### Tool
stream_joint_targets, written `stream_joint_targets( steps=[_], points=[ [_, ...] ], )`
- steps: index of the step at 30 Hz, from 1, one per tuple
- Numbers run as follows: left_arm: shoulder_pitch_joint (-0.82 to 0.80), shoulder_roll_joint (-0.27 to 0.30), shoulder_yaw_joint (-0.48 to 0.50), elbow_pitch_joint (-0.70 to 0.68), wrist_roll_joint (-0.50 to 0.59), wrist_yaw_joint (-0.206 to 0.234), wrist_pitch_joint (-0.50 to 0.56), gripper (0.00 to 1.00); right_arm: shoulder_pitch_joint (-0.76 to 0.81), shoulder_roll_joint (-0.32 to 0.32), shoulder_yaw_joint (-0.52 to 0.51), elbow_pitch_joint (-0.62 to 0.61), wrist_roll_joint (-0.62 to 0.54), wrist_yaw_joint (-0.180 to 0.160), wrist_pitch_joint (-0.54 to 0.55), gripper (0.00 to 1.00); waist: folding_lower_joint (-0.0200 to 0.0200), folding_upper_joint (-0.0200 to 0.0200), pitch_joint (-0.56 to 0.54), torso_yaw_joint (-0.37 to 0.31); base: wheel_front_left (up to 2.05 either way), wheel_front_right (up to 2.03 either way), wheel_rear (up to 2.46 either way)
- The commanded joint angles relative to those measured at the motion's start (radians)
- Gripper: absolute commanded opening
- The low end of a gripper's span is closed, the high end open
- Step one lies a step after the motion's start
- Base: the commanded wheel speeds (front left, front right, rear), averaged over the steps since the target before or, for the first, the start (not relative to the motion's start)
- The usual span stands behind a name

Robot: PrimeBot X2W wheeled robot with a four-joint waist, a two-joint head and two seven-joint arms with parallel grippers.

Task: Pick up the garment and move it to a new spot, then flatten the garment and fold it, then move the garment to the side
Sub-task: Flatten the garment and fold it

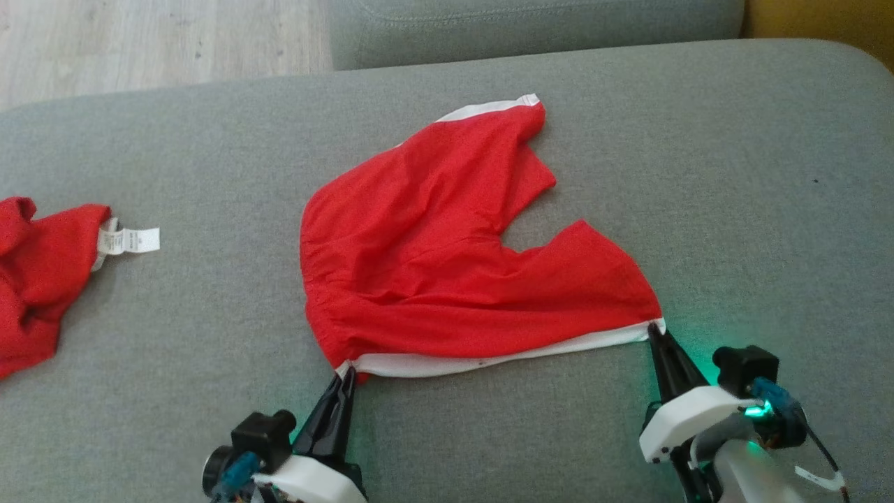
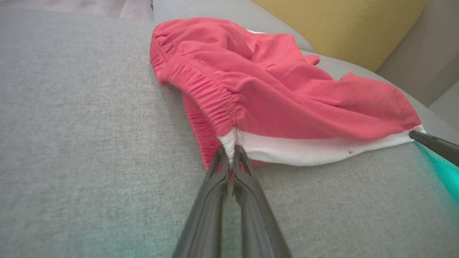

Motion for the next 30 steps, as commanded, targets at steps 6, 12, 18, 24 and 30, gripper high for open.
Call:
stream_joint_targets(
  steps=[6, 12, 18, 24, 30],
  points=[
    [-0.031, 0.051, 0.044, -0.136, 0.016, 0.002, -0.005, 0.0, -0.004, -0.005, 0.033, -0.121, 0.098, -0.001, -0.004, 0.0, -0.0001, 0.0, -0.049, 0.01, 0.0, 0.0, 0.0],
    [-0.113, 0.155, 0.043, -0.322, 0.054, 0.002, -0.005, 0.0, -0.099, -0.02, 0.104, -0.284, 0.242, -0.001, -0.004, 0.0, -0.0001, 0.0, -0.09, 0.014, 0.0, 0.0, 0.0],
    [-0.3, 0.325, 0.021, -0.495, 0.005, 0.002, 0.016, 0.0, -0.249, -0.108, 0.101, -0.516, 0.476, -0.001, 0.102, 0.0, -0.0001, 0.0, -0.126, 0.013, 0.0, 0.0, 0.0],
    [-0.458, 0.405, 0.041, -0.62, -0.087, 0.002, 0.115, 0.0, -0.358, -0.146, 0.027, -0.687, 0.561, -0.001, 0.238, 0.0, -0.0001, 0.0, -0.132, 0.014, 0.0, 0.0, 0.0],
    [-0.593, 0.385, 0.064, -0.535, -0.149, 0.028, 0.221, 0.0, -0.503, -0.155, 0.0, -0.685, 0.494, -0.001, 0.337, 0.0, -0.0001, 0.0, -0.065, 0.013, 0.0, 0.0, 0.0]
  ],
)
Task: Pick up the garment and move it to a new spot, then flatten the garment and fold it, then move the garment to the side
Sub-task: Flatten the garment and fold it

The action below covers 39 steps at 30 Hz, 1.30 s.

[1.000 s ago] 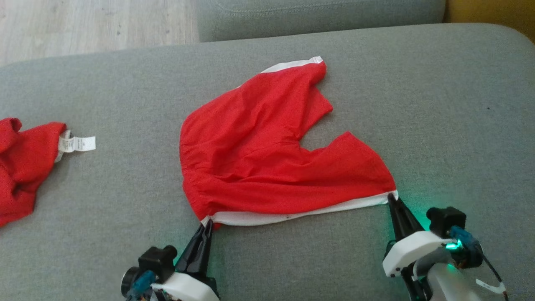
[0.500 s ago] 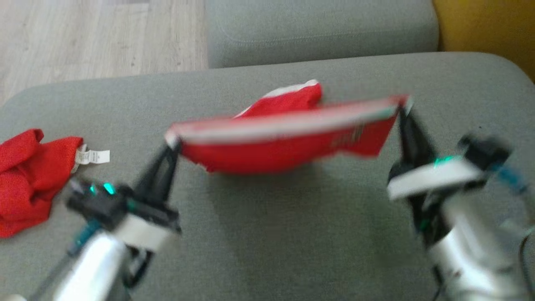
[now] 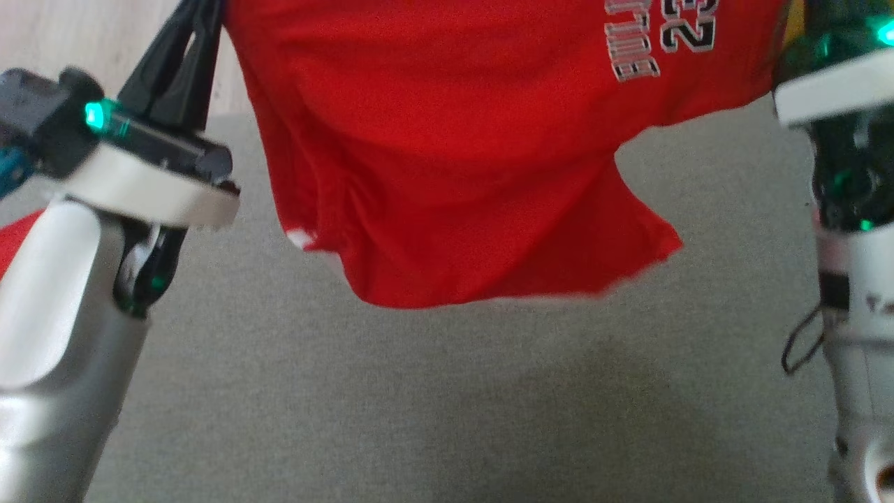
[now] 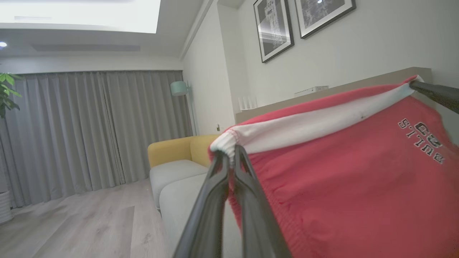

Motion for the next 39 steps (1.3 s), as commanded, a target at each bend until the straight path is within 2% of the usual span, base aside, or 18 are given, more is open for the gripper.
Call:
stream_joint_targets(
  steps=[1, 5, 10, 14, 19, 22, 23, 24, 32, 39],
  points=[
    [-0.077, 0.022, 0.054, -0.002, -0.003, 0.012, 0.004, 0.0, -0.068, -0.004, 0.014, -0.01, -0.013, -0.001, 0.008, 0.0, 0.0, -0.0001, 0.04, -0.001, 0.0, 0.0, 0.0],
    [-0.19, -0.017, 0.032, 0.127, 0.027, 0.012, -0.021, 0.0, -0.209, -0.004, 0.02, 0.118, -0.062, -0.001, -0.021, 0.0, 0.0, -0.0001, 0.111, -0.01, 0.0, 0.0, 0.0],
    [-0.353, -0.076, 0.034, 0.295, 0.073, 0.018, -0.148, 0.0, -0.399, 0.016, -0.006, 0.282, -0.094, -0.001, -0.141, 0.0, 0.0, -0.0001, 0.166, -0.024, 0.0, 0.0, 0.0],
    [-0.364, -0.128, 0.023, 0.401, 0.073, 0.013, -0.203, 0.0, -0.419, 0.022, 0.006, 0.365, -0.07, -0.001, -0.2, 0.0, 0.0, -0.0001, 0.163, -0.038, 0.0, 0.0, 0.0],
    [-0.188, -0.167, 0.039, 0.474, 0.033, 0.003, -0.225, 0.0, -0.226, 0.015, 0.058, 0.394, 0.011, -0.001, -0.202, 0.0, 0.0, -0.0001, 0.14, -0.078, 0.0, 0.0, 0.0],
    [-0.024, -0.193, 0.065, 0.473, 0.023, -0.002, -0.227, 0.0, -0.038, 0.001, 0.099, 0.372, 0.07, -0.001, -0.188, 0.0, 0.0, -0.0001, 0.133, -0.098, 0.0, 0.0, 0.0],
    [0.097, -0.216, 0.09, 0.474, 0.019, -0.005, -0.227, 0.0, 0.093, -0.007, 0.116, 0.356, 0.11, -0.001, -0.181, 0.0, 0.0, -0.0001, 0.128, -0.11, 0.0, 0.0, 0.0],
    [0.155, -0.226, 0.097, 0.472, 0.025, -0.007, -0.227, 0.0, 0.155, -0.011, 0.123, 0.346, 0.126, -0.001, -0.183, 0.0, 0.0, -0.0001, 0.126, -0.115, 0.0, 0.0, 0.0],
    [0.572, -0.332, 0.228, 0.303, 0.111, -0.013, -0.227, 0.0, 0.566, -0.049, 0.149, 0.202, 0.244, -0.001, -0.183, 0.0, 0.0, -0.0001, 0.085, -0.119, 0.0, 0.0, 0.0],
    [0.747, -0.36, 0.226, 0.197, 0.163, -0.017, -0.227, 0.0, 0.728, -0.082, 0.081, 0.062, 0.271, -0.001, -0.184, 0.0, 0.0, -0.0001, 0.063, -0.096, 0.0, 0.0, 0.0]
  ],
)
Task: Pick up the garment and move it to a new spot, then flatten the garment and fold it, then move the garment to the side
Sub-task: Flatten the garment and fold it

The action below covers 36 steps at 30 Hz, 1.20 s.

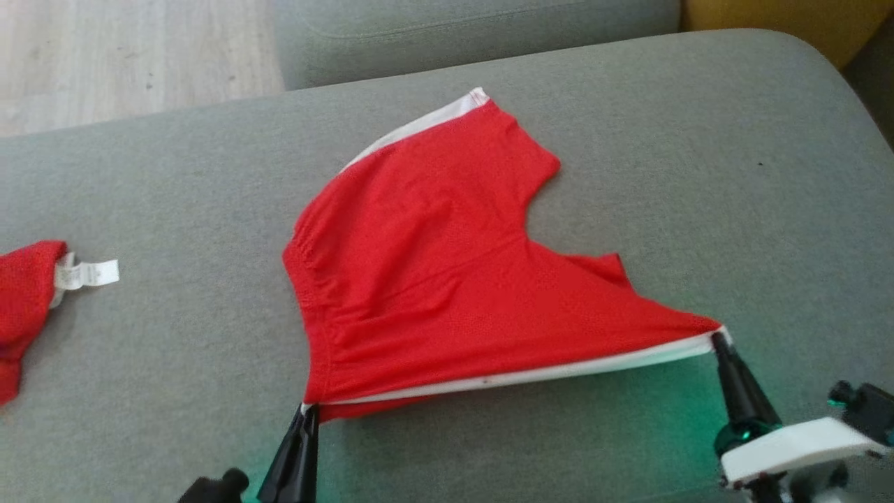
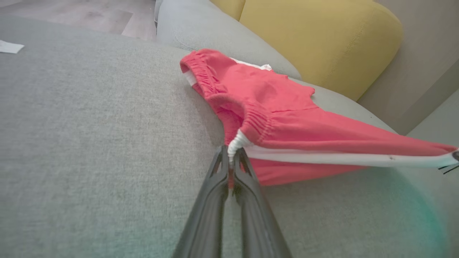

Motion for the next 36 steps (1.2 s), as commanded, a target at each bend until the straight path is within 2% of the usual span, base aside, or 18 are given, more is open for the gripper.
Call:
stream_joint_targets(
  steps=[1, 5, 11, 17, 23, 31, 32, 33, 34, 36],
  points=[
    [-0.035, 0.012, 0.053, -0.039, 0.006, 0.004, -0.011, 0.0, -0.033, -0.045, -0.031, -0.05, 0.007, -0.001, -0.012, 0.0, 0.0003, 0.0, 0.0, 0.009, 0.0, 0.0, 0.0],
    [-0.08, 0.01, 0.02, -0.082, 0.011, 0.003, -0.011, 0.0, -0.069, -0.032, -0.064, -0.111, -0.011, -0.001, 0.023, 0.0, 0.0003, 0.0, 0.024, 0.036, 0.0, 0.0, 0.0],
    [-0.278, -0.003, 0.001, -0.052, -0.043, 0.003, -0.011, 0.0, -0.308, 0.029, -0.086, -0.072, -0.09, -0.001, 0.113, 0.0, 0.0003, 0.0, 0.101, 0.087, 0.0, 0.0, 0.0],
    [-0.49, -0.013, -0.016, 0.069, -0.083, 0.003, -0.011, 0.0, -0.609, 0.097, -0.075, 0.107, -0.226, -0.001, 0.172, 0.0, 0.0003, 0.0, 0.188, 0.137, 0.0, 0.0, 0.0],
    [-0.658, -0.017, -0.035, 0.191, -0.124, 0.003, -0.011, 0.0, -0.859, 0.136, -0.072, 0.338, -0.353, -0.001, 0.14, 0.0, 0.0003, 0.0, 0.271, 0.183, 0.0, 0.0, 0.0],
    [-0.812, -0.018, -0.084, 0.292, -0.183, 0.004, -0.011, 0.0, -1.091, 0.135, -0.094, 0.615, -0.506, -0.001, 0.053, 0.01, 0.0003, 0.0, 0.341, 0.231, 0.0, 0.0, 0.0],
    [-0.823, -0.018, -0.091, 0.3, -0.184, 0.006, -0.011, 0.16, -1.111, 0.134, -0.101, 0.649, -0.527, -0.001, 0.042, 0.49, 0.0003, 0.0, 0.347, 0.234, 0.0, 0.0, 0.0],
    [-0.83, -0.018, -0.095, 0.307, -0.187, 0.007, -0.011, 0.96, -1.127, 0.134, -0.11, 0.683, -0.55, -0.001, 0.029, 1.0, 0.0003, 0.0, 0.351, 0.235, 0.0, 0.0, 0.0],
    [-0.834, -0.018, -0.098, 0.317, -0.196, 0.009, -0.011, 1.0, -1.141, 0.136, -0.115, 0.711, -0.571, -0.001, 0.013, 1.0, 0.0003, 0.0, 0.352, 0.236, 0.0, 0.0, 0.0],
    [-0.833, -0.018, -0.107, 0.33, -0.204, 0.014, -0.011, 1.0, -1.16, 0.142, -0.125, 0.756, -0.596, -0.001, -0.021, 1.0, 0.0003, 0.0, 0.353, 0.237, 0.0, 0.0, 0.0]
  ],
)
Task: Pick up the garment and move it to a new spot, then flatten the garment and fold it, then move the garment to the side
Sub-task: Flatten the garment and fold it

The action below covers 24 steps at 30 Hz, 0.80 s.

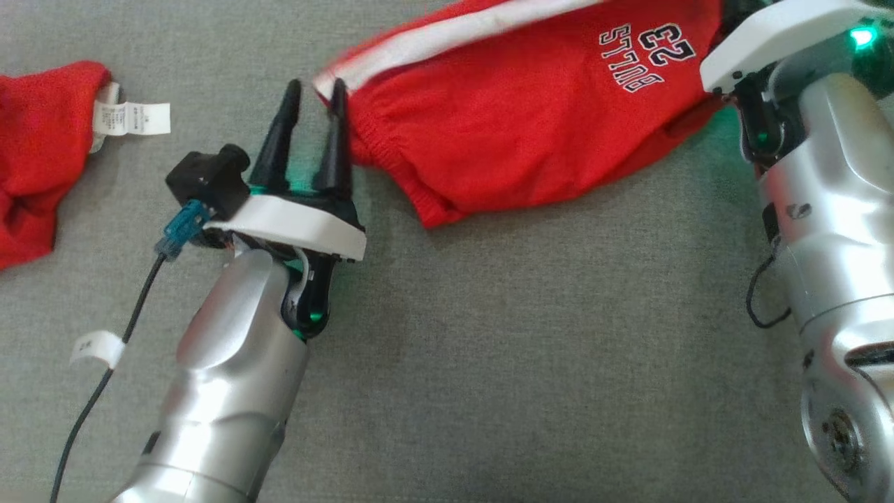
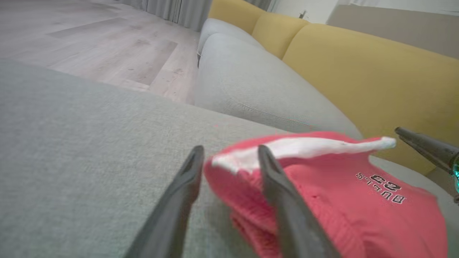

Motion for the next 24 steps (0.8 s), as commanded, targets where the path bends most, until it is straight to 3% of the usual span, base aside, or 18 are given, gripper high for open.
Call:
stream_joint_targets(
  steps=[1, 6, 14, 17, 18, 19, 20, 24],
  points=[
    [-0.01, 0.019, 0.018, -0.014, -0.008, 0.009, -0.009, 1.0, -0.037, 0.018, 0.008, 0.006, -0.031, -0.001, -0.047, 1.0, -0.0003, 0.0, 0.0, 0.002, 0.0, 0.0, 0.0],
    [0.045, 0.019, 0.029, -0.022, 0.013, 0.027, -0.01, 1.0, -0.015, 0.012, 0.044, 0.066, -0.07, -0.001, -0.088, 1.0, -0.0003, 0.0, -0.019, 0.001, 0.0, 0.0, 0.0],
    [0.215, 0.019, 0.075, -0.095, 0.084, 0.053, -0.01, 1.0, 0.112, -0.058, 0.184, 0.141, -0.07, -0.001, -0.013, 1.0, -0.0003, 0.0, -0.06, 0.001, 0.0, 0.0, 0.0],
    [0.258, 0.019, 0.095, -0.119, 0.1, 0.062, -0.01, 1.0, 0.148, -0.056, 0.209, 0.162, -0.041, -0.001, 0.034, 1.0, -0.0003, 0.0, -0.068, -0.001, 0.0, 0.0, 0.0],
    [0.269, 0.019, 0.101, -0.125, 0.107, 0.065, -0.01, 1.0, 0.159, -0.05, 0.215, 0.166, -0.023, -0.001, 0.054, 0.89, -0.0003, 0.0, -0.072, -0.002, 0.0, 0.0, 0.0],
    [0.279, 0.019, 0.106, -0.13, 0.115, 0.067, -0.01, 1.0, 0.169, -0.044, 0.223, 0.165, -0.006, -0.001, 0.069, 0.4, -0.0003, 0.0, -0.076, -0.003, 0.0, 0.0, 0.0],
    [0.288, 0.019, 0.111, -0.134, 0.12, 0.069, -0.01, 1.0, 0.18, -0.038, 0.232, 0.157, 0.017, -0.001, 0.078, 0.0, -0.0003, 0.0, -0.081, -0.004, 0.0, 0.0, 0.0],
    [0.318, 0.019, 0.125, -0.141, 0.152, 0.074, -0.01, 1.0, 0.221, -0.045, 0.253, 0.114, 0.103, -0.001, 0.083, 0.0, -0.0003, 0.0, -0.111, -0.008, 0.0, 0.0, 0.0]
  ],
)
